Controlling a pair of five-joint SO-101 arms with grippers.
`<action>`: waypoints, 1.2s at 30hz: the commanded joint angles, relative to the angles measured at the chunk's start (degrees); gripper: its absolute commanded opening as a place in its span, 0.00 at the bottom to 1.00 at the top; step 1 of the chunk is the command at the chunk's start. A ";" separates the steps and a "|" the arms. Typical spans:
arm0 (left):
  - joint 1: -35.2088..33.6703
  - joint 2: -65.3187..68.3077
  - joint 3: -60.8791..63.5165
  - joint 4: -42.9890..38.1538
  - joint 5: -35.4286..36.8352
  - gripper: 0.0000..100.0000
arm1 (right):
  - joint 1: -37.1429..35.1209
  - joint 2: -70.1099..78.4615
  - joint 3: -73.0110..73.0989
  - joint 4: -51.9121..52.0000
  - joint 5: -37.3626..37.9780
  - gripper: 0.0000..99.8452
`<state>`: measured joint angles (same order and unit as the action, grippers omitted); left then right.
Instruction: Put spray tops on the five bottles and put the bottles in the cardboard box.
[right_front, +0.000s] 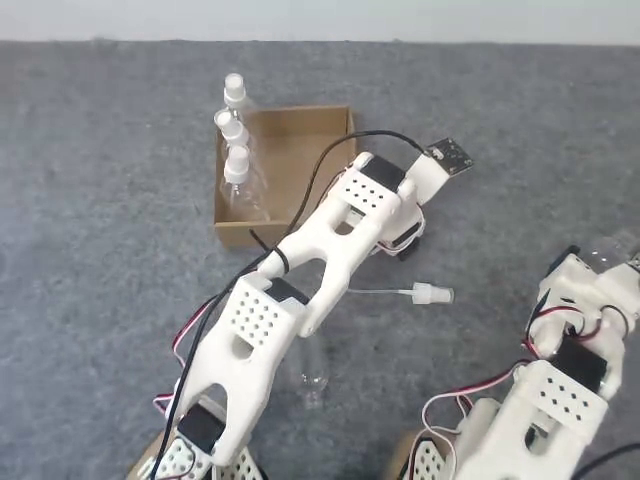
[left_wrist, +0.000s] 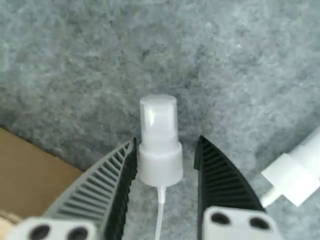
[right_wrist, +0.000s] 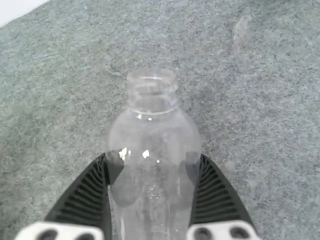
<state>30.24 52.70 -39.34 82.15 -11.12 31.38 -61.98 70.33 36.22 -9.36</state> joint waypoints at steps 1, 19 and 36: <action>0.00 -0.79 -2.86 0.44 0.09 0.11 | -0.84 -1.27 -0.70 -1.01 -0.18 0.01; -1.05 -9.05 -8.48 11.69 4.92 0.01 | -5.23 -1.27 -0.62 -0.92 -0.53 0.01; -1.05 -19.34 -8.22 15.03 11.87 0.01 | -10.42 -1.27 -0.62 -0.92 -0.53 0.01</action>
<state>29.45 41.10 -44.79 96.22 -1.89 22.33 -61.98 70.33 36.22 -9.36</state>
